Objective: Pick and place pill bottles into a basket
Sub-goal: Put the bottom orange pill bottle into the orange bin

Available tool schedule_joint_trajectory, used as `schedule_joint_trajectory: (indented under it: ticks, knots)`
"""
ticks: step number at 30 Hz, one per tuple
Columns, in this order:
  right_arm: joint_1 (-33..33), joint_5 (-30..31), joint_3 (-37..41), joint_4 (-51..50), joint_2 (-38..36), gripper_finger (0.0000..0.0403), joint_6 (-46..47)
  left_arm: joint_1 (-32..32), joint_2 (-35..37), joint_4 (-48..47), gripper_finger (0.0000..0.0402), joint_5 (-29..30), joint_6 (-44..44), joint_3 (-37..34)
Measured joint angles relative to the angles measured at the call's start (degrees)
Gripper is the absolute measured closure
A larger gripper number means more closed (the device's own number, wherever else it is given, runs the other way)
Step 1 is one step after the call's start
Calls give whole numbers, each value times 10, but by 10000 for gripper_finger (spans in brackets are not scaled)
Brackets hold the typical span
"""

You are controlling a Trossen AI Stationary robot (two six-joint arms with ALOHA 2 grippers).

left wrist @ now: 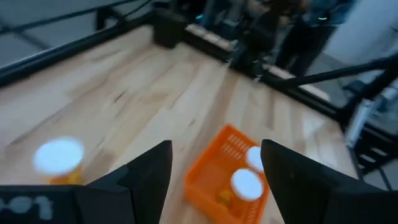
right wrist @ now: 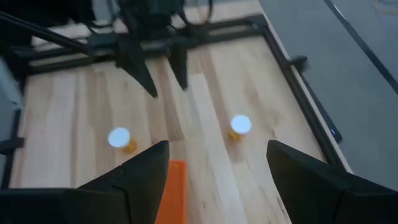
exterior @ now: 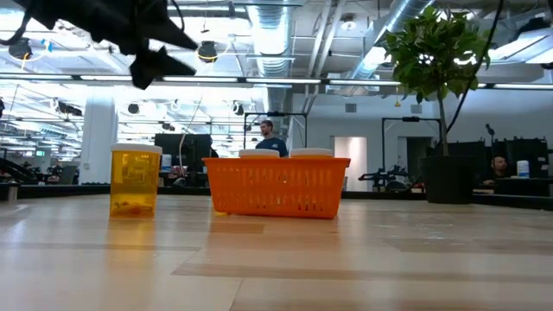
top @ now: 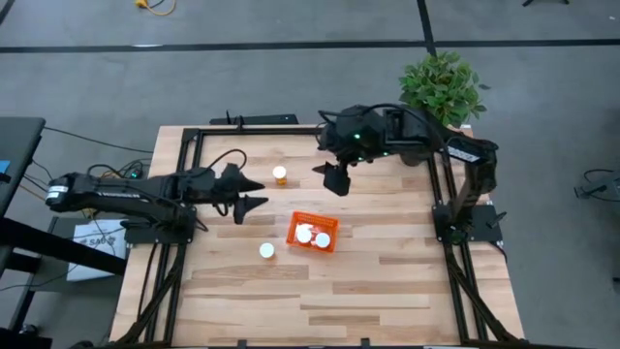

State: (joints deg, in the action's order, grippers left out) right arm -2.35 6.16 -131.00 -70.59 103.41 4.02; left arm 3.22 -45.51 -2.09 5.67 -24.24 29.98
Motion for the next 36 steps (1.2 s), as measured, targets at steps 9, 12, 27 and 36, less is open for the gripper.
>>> schedule_joint_trajectory:
  ticks: [9, 12, 27, 36]
  knots:
    - [9, -18, 311, 233, -163, 137, 38, 21, -46, 17, 166, -128, 74, 27]
    - [7, -17, 431, 307, -233, 137, 64, 30, -64, -30, 166, -136, 136, 63]
    - [13, 53, 675, 402, -386, 137, 94, 118, -257, -337, 166, -143, 345, 269]
    - [11, 64, 678, 391, -405, 137, 64, 126, -341, -448, 166, -157, 313, 332]
